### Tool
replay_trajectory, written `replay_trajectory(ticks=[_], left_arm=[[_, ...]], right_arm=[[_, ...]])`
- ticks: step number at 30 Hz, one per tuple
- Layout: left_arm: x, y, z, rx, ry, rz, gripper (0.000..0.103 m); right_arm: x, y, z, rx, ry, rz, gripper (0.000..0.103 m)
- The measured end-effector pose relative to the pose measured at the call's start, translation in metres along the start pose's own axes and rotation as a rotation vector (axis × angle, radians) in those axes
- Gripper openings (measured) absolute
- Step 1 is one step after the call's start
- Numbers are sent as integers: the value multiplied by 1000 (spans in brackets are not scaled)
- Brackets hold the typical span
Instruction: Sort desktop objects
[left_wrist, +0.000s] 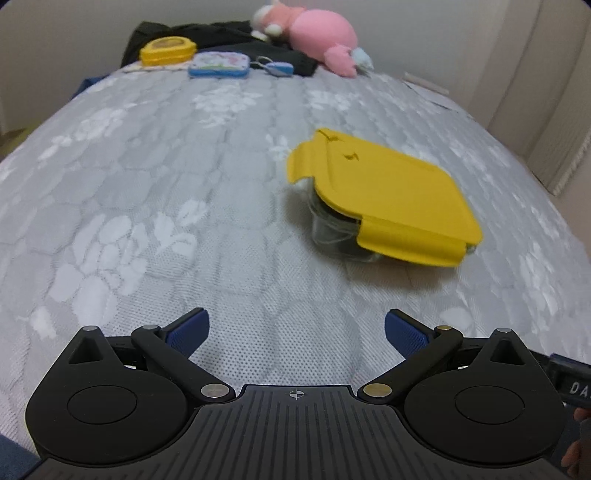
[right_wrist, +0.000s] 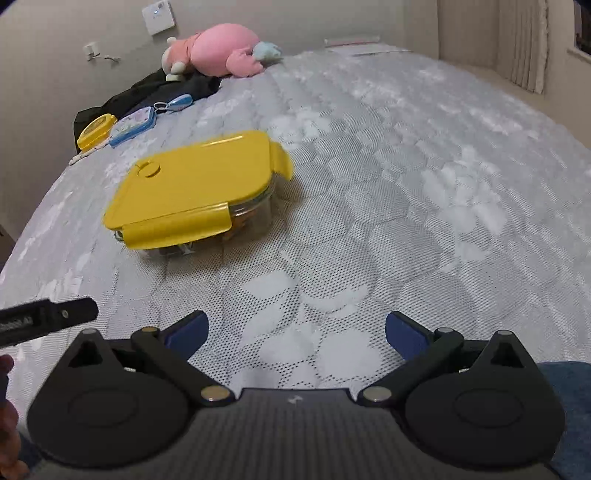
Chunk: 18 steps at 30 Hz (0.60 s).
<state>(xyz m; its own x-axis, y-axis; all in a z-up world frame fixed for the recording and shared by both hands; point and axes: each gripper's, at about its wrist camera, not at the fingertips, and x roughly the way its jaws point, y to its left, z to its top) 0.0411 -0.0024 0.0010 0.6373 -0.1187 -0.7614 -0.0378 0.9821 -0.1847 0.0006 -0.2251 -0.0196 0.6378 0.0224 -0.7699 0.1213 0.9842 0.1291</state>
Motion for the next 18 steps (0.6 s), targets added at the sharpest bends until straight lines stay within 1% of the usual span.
replay_trajectory(ticks=[3, 9, 18], left_arm=[[0, -2, 1, 12, -10, 22, 103], [5, -12, -2, 69, 19, 33, 103], [9, -10, 0, 51, 55, 39, 103]], right_arm=[[4, 6, -2, -35, -2, -9, 103], [12, 13, -5, -64, 30, 7, 103], [13, 14, -7, -54, 43, 10, 103]])
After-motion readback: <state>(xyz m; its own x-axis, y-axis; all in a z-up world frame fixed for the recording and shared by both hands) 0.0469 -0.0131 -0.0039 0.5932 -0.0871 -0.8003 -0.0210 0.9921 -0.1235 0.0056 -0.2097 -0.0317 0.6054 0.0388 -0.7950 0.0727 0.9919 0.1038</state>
